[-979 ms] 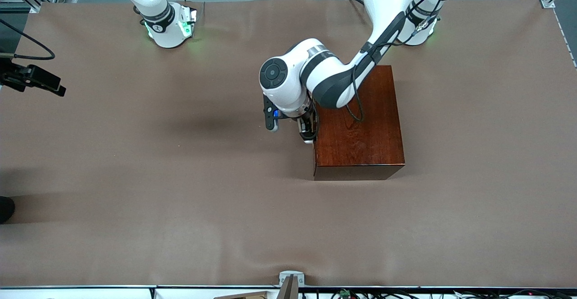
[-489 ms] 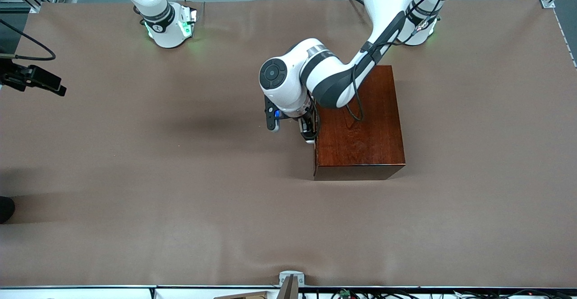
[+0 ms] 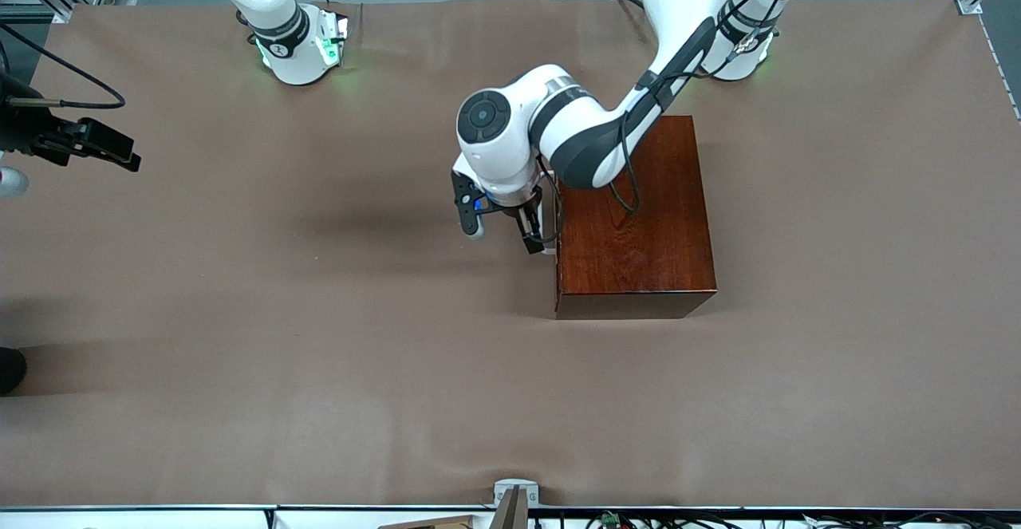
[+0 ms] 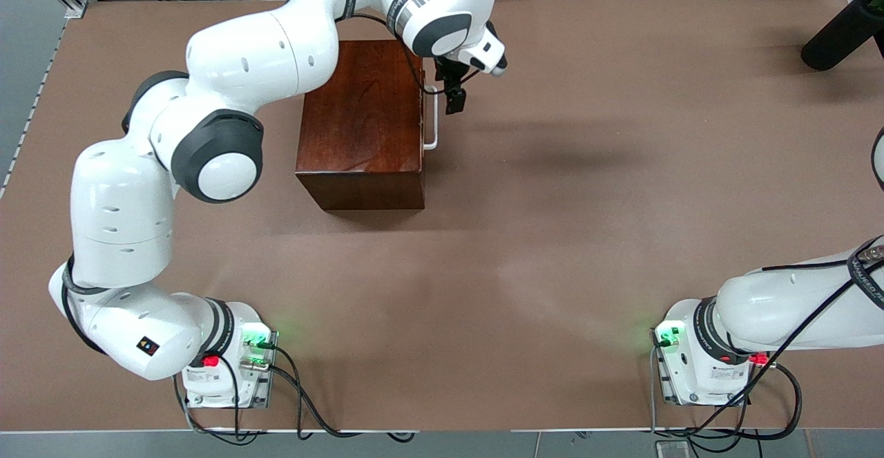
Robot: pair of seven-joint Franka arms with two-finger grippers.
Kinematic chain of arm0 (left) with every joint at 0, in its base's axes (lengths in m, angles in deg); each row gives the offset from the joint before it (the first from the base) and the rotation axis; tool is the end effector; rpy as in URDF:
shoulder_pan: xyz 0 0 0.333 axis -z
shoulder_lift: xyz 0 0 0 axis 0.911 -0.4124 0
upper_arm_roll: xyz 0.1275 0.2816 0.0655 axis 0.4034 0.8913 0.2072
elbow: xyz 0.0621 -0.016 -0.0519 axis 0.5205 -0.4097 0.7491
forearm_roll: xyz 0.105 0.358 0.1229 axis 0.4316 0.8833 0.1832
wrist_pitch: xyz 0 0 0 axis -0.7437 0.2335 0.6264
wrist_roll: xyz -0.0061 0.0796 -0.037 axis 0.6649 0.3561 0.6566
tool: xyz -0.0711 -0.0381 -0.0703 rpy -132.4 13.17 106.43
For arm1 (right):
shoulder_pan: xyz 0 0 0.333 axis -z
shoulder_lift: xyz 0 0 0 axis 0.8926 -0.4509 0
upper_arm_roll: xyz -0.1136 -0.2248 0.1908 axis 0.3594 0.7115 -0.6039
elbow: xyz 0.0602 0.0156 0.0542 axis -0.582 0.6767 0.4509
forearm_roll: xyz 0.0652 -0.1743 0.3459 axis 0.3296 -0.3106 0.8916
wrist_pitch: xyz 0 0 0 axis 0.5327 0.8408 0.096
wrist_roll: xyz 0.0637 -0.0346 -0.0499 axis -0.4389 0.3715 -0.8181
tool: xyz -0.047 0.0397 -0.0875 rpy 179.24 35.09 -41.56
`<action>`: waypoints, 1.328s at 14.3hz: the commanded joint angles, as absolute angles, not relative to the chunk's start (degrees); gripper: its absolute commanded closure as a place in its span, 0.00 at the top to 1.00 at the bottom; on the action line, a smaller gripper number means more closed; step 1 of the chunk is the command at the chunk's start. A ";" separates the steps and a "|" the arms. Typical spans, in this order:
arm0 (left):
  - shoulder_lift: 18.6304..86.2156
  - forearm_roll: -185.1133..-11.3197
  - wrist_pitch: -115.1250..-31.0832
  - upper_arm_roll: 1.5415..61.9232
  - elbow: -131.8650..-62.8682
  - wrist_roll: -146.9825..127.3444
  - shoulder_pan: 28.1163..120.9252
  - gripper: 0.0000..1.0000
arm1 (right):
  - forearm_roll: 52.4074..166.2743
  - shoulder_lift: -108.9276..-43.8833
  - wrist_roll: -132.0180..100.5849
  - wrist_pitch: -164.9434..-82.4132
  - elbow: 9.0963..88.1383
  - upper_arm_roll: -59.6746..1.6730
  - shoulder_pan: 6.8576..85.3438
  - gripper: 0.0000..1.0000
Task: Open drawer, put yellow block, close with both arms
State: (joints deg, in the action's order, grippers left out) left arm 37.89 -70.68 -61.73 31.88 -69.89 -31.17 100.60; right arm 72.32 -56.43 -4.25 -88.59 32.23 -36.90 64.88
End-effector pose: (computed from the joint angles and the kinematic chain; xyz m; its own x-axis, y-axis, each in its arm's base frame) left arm 0.5013 -0.5310 0.3524 0.3417 -0.9335 -0.1088 -0.9392 -0.3349 -0.0760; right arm 0.5562 0.0065 0.6375 0.9902 -0.0989 -0.0983 -0.0984 -0.9951 0.0100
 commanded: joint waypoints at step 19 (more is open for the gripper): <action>69.78 -83.68 -34.79 38.17 -72.97 -4.93 66.87 1.00 | 72.85 -58.04 -1.19 -89.88 31.33 -36.65 65.31 1.00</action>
